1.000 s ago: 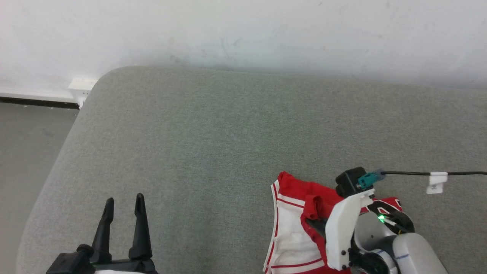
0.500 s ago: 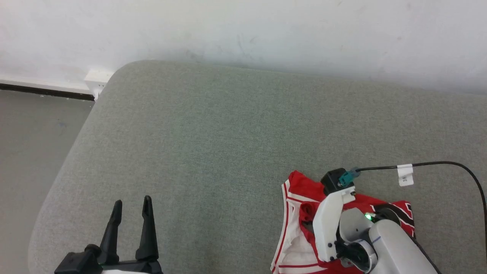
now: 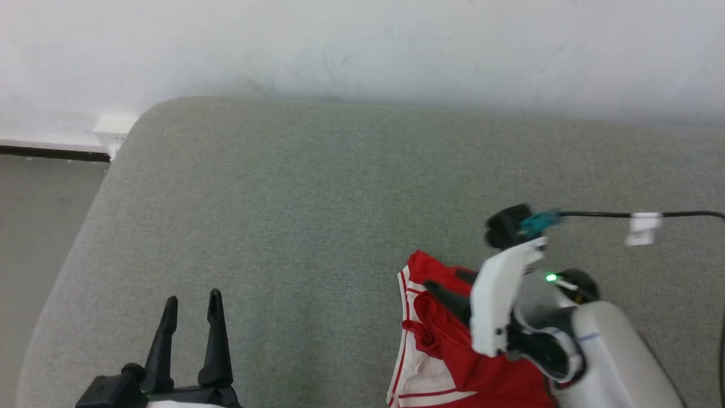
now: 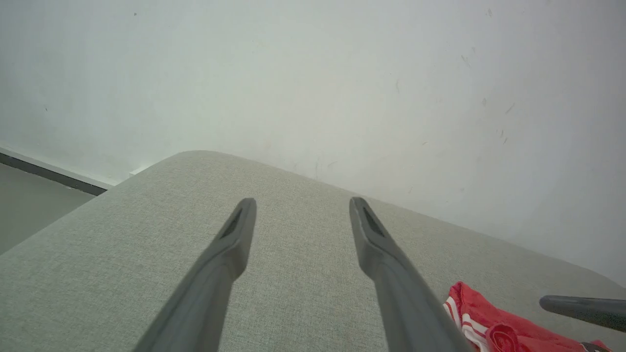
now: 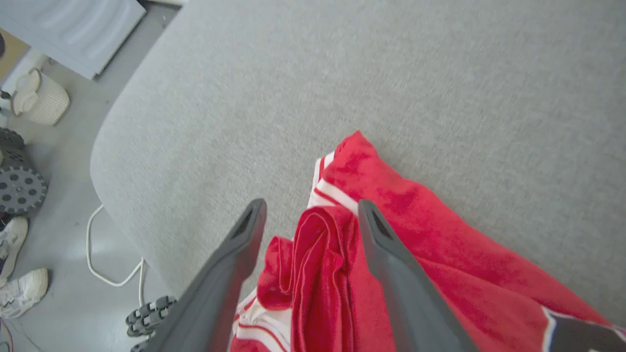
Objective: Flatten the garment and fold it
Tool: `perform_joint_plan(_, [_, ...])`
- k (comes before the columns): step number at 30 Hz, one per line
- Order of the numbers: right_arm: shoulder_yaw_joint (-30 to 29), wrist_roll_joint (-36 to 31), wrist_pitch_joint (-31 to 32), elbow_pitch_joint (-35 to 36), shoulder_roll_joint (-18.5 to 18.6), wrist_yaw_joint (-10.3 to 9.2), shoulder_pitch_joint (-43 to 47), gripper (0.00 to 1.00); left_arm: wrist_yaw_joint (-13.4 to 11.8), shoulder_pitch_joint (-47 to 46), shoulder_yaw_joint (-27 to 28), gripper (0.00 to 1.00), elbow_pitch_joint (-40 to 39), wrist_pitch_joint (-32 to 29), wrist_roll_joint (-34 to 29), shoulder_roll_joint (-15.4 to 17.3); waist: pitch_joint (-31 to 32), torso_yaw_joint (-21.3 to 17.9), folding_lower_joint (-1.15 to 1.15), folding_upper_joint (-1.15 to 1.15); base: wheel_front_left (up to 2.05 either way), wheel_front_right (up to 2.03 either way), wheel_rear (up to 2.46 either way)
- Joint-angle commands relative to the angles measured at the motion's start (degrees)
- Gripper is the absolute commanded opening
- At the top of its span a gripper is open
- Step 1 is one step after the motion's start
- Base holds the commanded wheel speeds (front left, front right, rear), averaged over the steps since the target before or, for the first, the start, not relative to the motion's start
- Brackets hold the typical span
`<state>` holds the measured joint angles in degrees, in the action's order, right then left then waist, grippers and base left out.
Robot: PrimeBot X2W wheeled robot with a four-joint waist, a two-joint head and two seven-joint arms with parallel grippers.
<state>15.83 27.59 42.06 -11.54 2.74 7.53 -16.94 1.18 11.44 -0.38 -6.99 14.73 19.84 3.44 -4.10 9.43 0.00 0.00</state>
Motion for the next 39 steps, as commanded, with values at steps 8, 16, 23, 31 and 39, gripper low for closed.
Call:
perform_joint_plan(8, [-15.70, -8.79, -1.35, 20.69, 1.98, -0.04, 10.93, 1.00, -0.23, -0.69, 0.28, 1.00, -1.34, 0.27, -0.02, 0.32, -2.19, -2.23, 0.00, 0.00, 0.00, 0.00, 0.00])
perform_joint_plan(16, [-27.80, -8.95, -2.39, 26.82, 0.31, -0.04, 22.72, 1.00, -0.09, -0.89, 0.60, 1.00, -1.58, 0.27, -0.11, 0.58, -3.36, -3.33, 0.00, 0.00, 0.00, 0.00, 0.00])
perform_joint_plan(23, [-27.56, -6.94, -4.77, 20.51, 0.16, -0.04, 23.96, 1.00, 0.03, -1.52, 0.21, 1.00, -1.49, -0.12, -0.27, 1.25, -3.92, -3.12, 0.00, 0.00, 0.00, 0.00, 0.00])
perform_joint_plan(31, [-26.01, -5.93, -7.36, 9.98, 0.15, -0.04, 21.21, 1.00, -0.10, -1.78, -0.42, 1.00, -1.59, -0.97, -0.75, 2.06, -3.36, -1.71, 0.00, 0.00, 0.00, 0.00, 0.00])
perform_joint_plan(39, [-23.78, -5.40, -9.17, 0.07, 0.14, -0.04, 17.87, 0.00, -0.27, -1.22, -0.92, 1.00, -1.94, -1.62, -0.84, 2.57, -2.46, -1.30, 0.00, 0.00, 0.00, 0.00, 0.00])
